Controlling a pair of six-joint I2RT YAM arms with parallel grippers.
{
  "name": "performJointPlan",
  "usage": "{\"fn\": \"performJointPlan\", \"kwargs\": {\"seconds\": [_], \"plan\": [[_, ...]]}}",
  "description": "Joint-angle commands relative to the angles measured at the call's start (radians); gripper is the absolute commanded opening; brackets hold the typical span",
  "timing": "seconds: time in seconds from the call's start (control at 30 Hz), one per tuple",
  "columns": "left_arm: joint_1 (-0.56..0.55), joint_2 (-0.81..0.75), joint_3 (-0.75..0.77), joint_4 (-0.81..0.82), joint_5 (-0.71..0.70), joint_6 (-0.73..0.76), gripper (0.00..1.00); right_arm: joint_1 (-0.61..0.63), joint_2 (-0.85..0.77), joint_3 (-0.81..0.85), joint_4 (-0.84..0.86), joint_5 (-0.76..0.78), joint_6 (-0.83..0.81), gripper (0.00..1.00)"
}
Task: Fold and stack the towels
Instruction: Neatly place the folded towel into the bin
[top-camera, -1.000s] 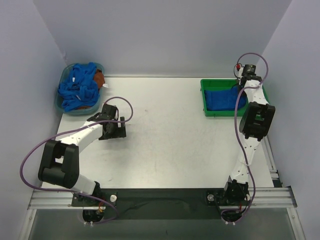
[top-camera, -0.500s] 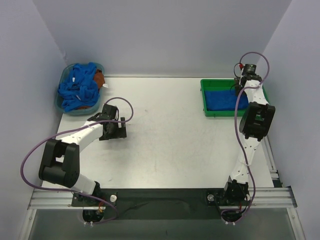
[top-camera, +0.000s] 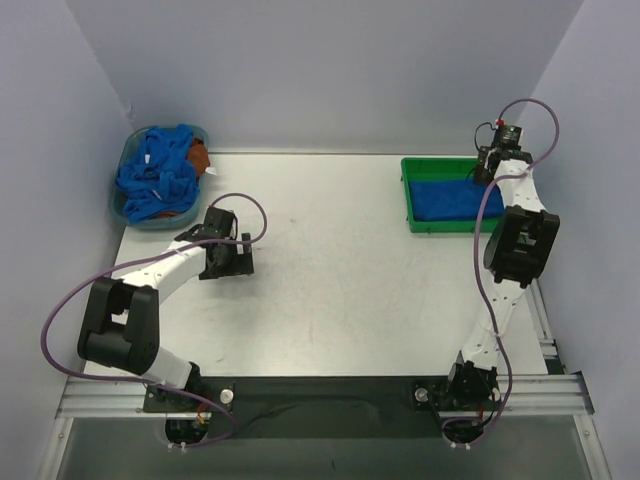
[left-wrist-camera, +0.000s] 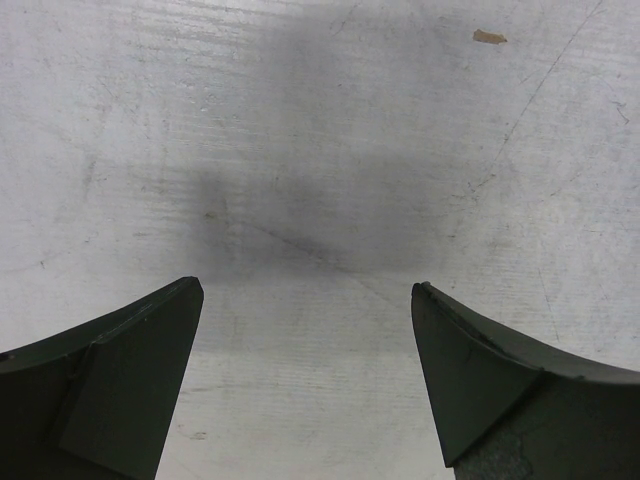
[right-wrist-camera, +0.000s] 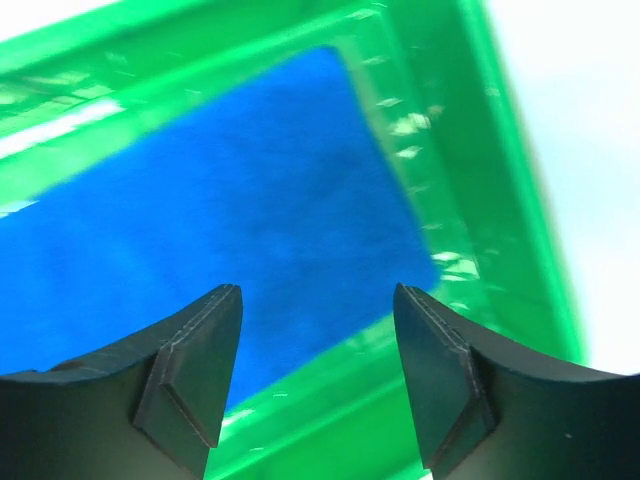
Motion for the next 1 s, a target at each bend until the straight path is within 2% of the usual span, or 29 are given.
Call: {"fn": "performJointPlan", "kwargs": {"seconds": [0.0, 0.2, 0.3, 0.43, 0.57, 0.83, 0.97], "plan": [[0.003, -0.024, 0.038, 0.031, 0.017, -0.005, 0.97, 0.010, -0.043, -0.021, 0.019, -0.141, 0.126, 0.59], [0.003, -0.028, 0.035, 0.031, 0.009, -0.002, 0.97, -0.014, 0.037, 0.042, 0.005, -0.188, 0.207, 0.56], [0.003, -0.024, 0.038, 0.033, 0.014, -0.002, 0.97, -0.046, 0.052, 0.065, -0.002, -0.245, 0.249, 0.62], [0.003, -0.024, 0.037, 0.031, 0.015, -0.002, 0.97, -0.092, 0.055, 0.040, -0.007, -0.394, 0.366, 0.70], [0.003, -0.022, 0.037, 0.034, 0.017, -0.004, 0.97, -0.123, 0.069, 0.014, -0.002, -0.501, 0.451, 0.73], [0.003, -0.024, 0.037, 0.033, 0.018, -0.004, 0.97, -0.143, 0.077, -0.021, 0.024, -0.518, 0.511, 0.75], [0.003, -0.021, 0.038, 0.033, 0.021, -0.007, 0.97, -0.144, 0.060, -0.047, 0.025, -0.470, 0.517, 0.76]]}}
